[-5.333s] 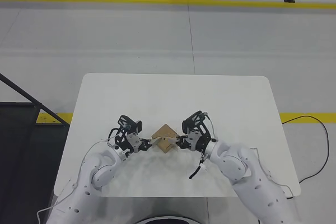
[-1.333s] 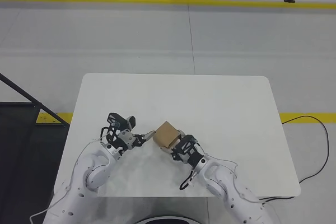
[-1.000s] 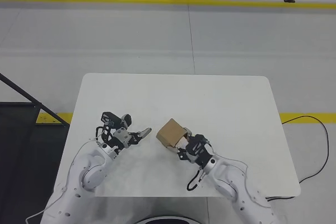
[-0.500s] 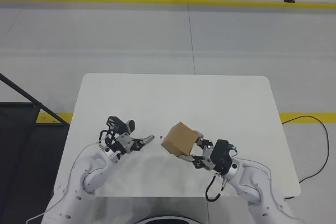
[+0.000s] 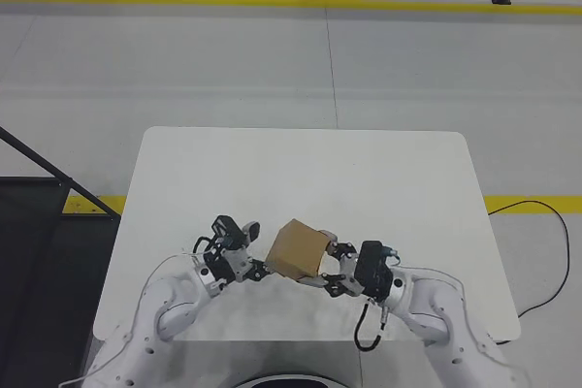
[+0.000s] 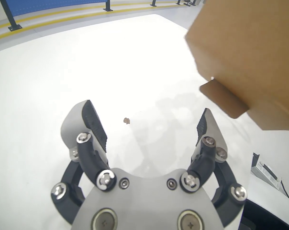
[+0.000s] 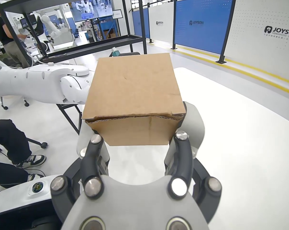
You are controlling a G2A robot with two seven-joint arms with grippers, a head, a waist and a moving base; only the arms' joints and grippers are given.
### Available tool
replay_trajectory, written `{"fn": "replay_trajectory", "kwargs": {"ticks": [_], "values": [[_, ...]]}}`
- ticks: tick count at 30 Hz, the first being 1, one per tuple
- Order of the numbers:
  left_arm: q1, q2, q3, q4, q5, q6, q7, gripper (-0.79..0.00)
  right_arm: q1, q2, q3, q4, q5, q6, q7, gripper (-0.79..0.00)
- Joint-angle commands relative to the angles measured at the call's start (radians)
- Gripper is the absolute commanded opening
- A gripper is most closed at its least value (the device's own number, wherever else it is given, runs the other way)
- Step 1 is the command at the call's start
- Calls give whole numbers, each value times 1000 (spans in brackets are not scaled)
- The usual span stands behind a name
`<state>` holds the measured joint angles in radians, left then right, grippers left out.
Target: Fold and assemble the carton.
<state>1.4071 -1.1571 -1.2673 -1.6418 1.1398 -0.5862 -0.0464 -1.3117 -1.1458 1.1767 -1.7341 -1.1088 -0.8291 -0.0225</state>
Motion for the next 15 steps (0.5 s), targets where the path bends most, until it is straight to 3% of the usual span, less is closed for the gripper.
{"fn": "replay_trajectory", "kwargs": {"ticks": [1, 9, 15], "values": [[6, 2, -3, -6, 8, -13, 18, 0, 7, -1, -6, 6, 11, -8, -3, -554], [18, 7, -29, -1, -64, -74, 68, 0, 57, 1, -1, 128, 125, -183, -88, -610], [27, 10, -36, -8, -96, -145, 119, 0, 109, 12, -77, 183, 204, -183, -139, -616]]}}
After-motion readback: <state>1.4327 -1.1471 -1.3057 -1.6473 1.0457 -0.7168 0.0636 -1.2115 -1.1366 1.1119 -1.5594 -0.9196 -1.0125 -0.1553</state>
